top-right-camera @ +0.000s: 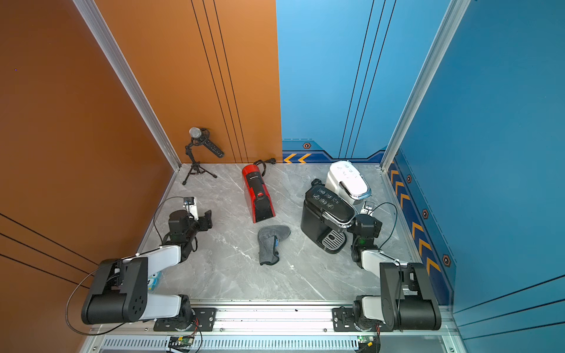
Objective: Wipe the surface of a coffee machine
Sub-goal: Reset both arms
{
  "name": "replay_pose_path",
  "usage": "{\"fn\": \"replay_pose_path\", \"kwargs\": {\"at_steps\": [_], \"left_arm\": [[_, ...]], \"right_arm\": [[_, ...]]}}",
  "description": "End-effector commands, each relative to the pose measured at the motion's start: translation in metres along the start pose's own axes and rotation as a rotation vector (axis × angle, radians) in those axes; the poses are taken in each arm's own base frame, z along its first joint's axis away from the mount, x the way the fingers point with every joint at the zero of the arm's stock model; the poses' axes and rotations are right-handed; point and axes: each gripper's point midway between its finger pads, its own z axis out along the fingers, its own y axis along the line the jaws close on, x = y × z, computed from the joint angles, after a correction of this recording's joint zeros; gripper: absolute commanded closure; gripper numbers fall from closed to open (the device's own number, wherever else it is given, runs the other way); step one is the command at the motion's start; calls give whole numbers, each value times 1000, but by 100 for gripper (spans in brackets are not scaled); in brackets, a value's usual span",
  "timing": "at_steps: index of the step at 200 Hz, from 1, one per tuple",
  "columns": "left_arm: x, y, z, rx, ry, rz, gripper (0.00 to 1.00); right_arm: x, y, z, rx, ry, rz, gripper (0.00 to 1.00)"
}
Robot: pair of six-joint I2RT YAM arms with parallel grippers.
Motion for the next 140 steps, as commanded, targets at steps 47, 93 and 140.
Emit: {"fn": "replay_pose_path", "kwargs": {"at_steps": [47, 93, 140], "left_arm": [[-7, 10, 7, -27, -12, -2, 15], [3, 0, 20, 33, -22, -12, 15], [11, -5, 18, -5, -56, 39, 2]], "right_arm": [[5, 33, 19, -131, -1, -76, 0], [5, 33, 19, -126, 3, -81, 0], [6, 34, 19, -127, 6, -82, 0]]}}
